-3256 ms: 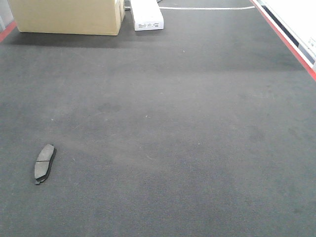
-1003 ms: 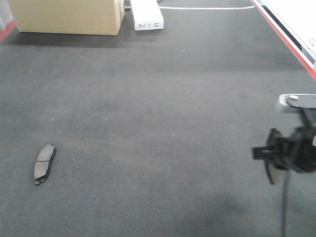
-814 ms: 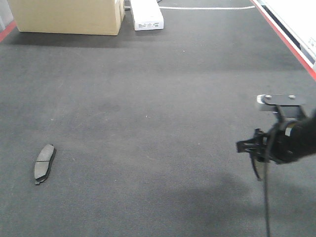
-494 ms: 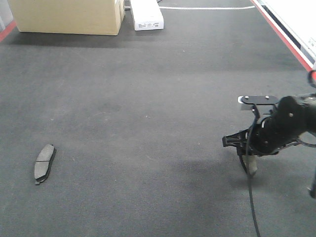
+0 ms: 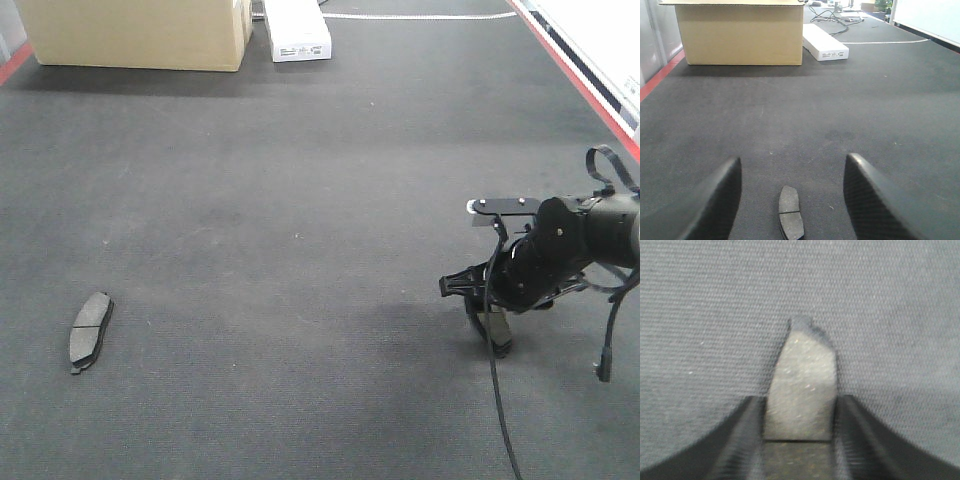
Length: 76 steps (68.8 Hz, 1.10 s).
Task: Move and align brake pads A on conveyor
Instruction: 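Lower the right gripper and release its brake pad onto the belt, then raise the open right gripper away from the placed brake pad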
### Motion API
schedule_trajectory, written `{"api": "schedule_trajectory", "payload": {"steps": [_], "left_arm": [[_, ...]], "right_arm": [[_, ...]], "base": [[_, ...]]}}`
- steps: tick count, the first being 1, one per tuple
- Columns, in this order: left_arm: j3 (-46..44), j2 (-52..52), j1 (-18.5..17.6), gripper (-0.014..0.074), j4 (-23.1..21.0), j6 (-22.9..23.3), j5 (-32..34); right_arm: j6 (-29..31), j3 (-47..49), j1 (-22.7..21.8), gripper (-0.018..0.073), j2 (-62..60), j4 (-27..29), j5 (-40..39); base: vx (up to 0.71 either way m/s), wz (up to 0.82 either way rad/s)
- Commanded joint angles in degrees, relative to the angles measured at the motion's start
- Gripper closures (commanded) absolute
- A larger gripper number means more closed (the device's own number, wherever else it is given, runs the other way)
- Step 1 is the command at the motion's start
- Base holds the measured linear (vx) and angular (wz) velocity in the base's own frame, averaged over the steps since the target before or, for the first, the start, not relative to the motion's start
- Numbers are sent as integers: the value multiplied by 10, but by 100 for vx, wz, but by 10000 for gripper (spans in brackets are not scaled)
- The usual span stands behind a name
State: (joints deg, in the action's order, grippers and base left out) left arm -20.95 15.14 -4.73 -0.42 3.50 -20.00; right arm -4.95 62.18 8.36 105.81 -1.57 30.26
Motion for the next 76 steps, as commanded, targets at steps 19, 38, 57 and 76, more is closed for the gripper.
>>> {"api": "schedule_trajectory", "payload": {"steps": [19,38,57,76], "left_arm": [[-16,6,-1,174,-2,4,38],[-16,6,-1,174,-2,4,38],[-16,6,-1,174,-2,4,38],[-16,6,-1,174,-2,4,38]], "right_arm": [[2,-73,-2,136,-213,-55,-38],[15,-183,-1,136,-416,-59,-75],[15,-281,-1,136,-632,-56,-85],[15,-364,-1,136,-848,-27,-81]], "base": [[0,0],[0,0],[0,0],[0,0]]}}
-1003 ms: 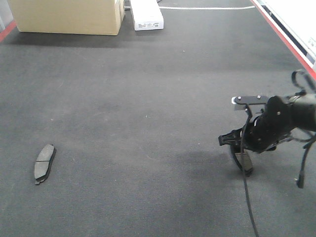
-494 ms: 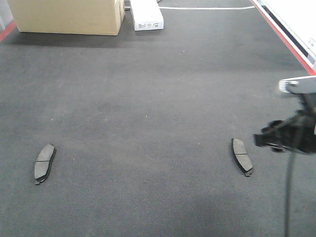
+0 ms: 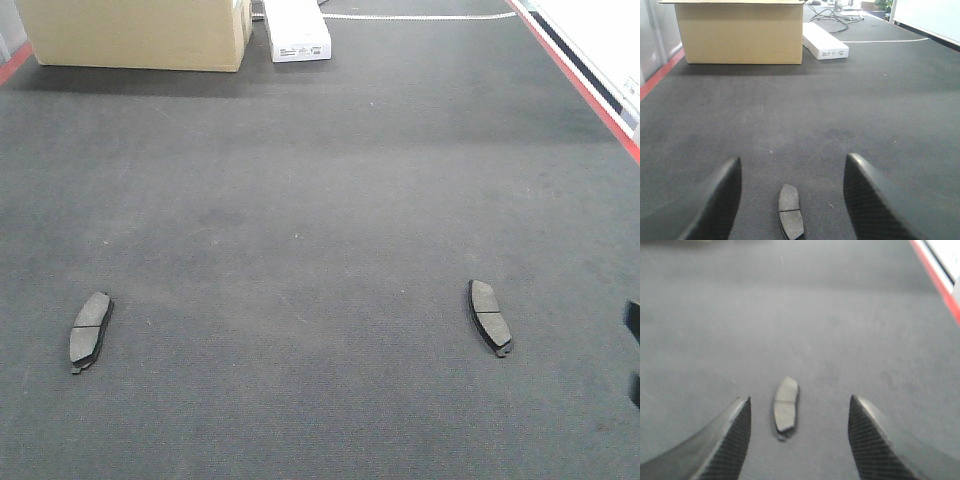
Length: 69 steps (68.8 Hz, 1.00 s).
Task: Move and align brake pads A on conveyor
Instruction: 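Raise the open right gripper away from the placed brake pad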
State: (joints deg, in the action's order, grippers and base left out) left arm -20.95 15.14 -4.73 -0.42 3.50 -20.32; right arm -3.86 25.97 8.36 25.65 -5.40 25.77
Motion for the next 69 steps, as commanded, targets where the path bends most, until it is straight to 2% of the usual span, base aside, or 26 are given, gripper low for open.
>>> {"api": "schedule_trajectory", "payload": {"steps": [1,18,69], "left_arm": [[-16,6,-1,174,-2,4,41],[-16,6,-1,174,-2,4,41],[-16,6,-1,174,-2,4,41]], "right_arm": [[5,-4,-1,136,-55,13,-35],[6,-33,-1,136,-141,11,-38],[4,-33,-1,136,-143,11,-37]], "base": [[0,0],[0,0],[0,0]]}}
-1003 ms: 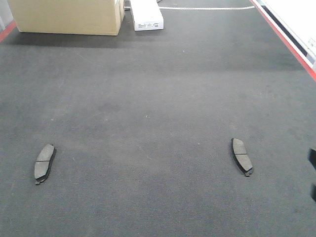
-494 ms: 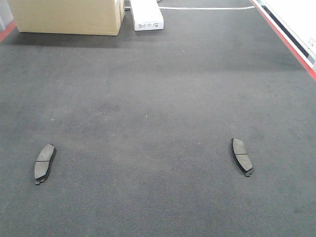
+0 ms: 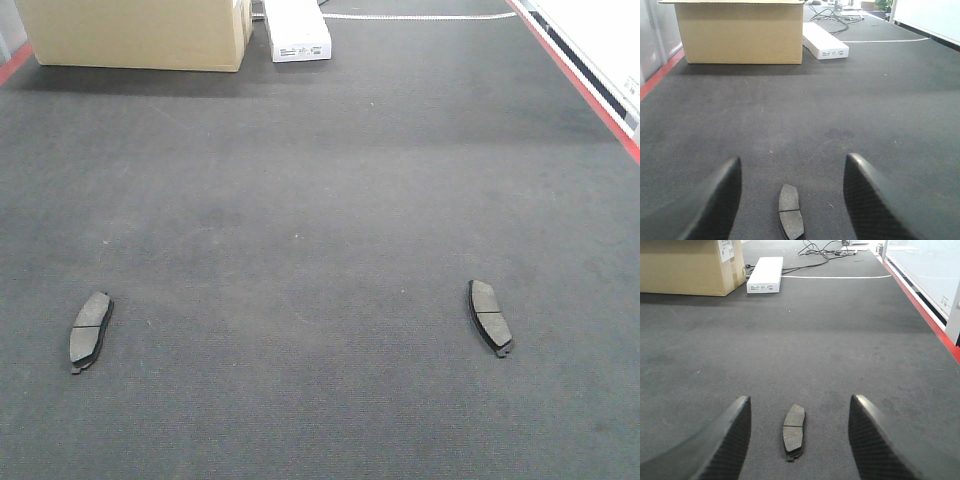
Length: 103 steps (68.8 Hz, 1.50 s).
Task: Move and align brake pads A on conveyor
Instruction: 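Raise the open right gripper away from the placed brake pad, then drive the base backward and turn away from the conveyor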
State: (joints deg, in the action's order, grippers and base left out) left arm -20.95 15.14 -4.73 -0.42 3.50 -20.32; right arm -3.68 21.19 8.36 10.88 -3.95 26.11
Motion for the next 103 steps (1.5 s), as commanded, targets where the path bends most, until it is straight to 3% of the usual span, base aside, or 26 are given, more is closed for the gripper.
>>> {"api": "schedule_trajectory", "payload": {"steps": [1,46,103], "left_arm": [[-16,6,-1,174,-2,4,41],[-16,6,-1,174,-2,4,41],[-16,5,-1,174,-2,4,38]], "right_arm": [[3,15,-1,136,5,-3,-40],[3,15,-1,136,5,-3,-40],[3,15,-1,136,5,-3,-39]], "base": [[0,0],[-5,2],[-43,2]]}}
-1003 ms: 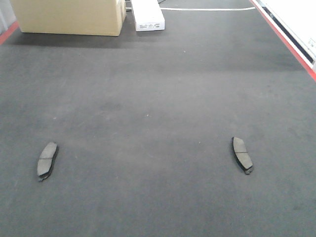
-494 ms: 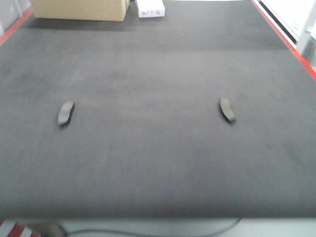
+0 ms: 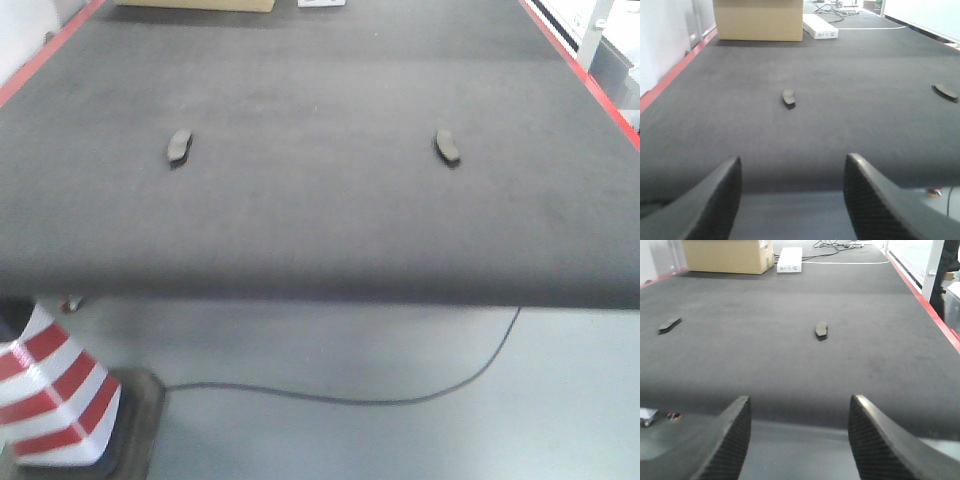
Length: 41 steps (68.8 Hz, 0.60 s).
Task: Move and align brake pads A on conveyor
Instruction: 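Drive the base backward and turn away from the conveyor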
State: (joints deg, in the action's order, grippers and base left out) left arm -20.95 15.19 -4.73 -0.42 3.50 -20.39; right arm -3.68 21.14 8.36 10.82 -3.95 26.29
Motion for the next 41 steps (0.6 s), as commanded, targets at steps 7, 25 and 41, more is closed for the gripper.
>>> {"api": "schedule_trajectory", "payload": {"steps": [7,25,41], "left_arm": [[-16,4,-1,174,-2,4,39],[-16,4,-1,174,-2,4,39],[-16,4,-1,174,-2,4,39]], "right_arm": [[3,15,-1,136,6,-3,-41],[3,15,-1,136,6,-3,-41],[3,15,-1,136,6,-4,-42]], "base": [[-40,2],[-37,-8],[-30,-41]]}}
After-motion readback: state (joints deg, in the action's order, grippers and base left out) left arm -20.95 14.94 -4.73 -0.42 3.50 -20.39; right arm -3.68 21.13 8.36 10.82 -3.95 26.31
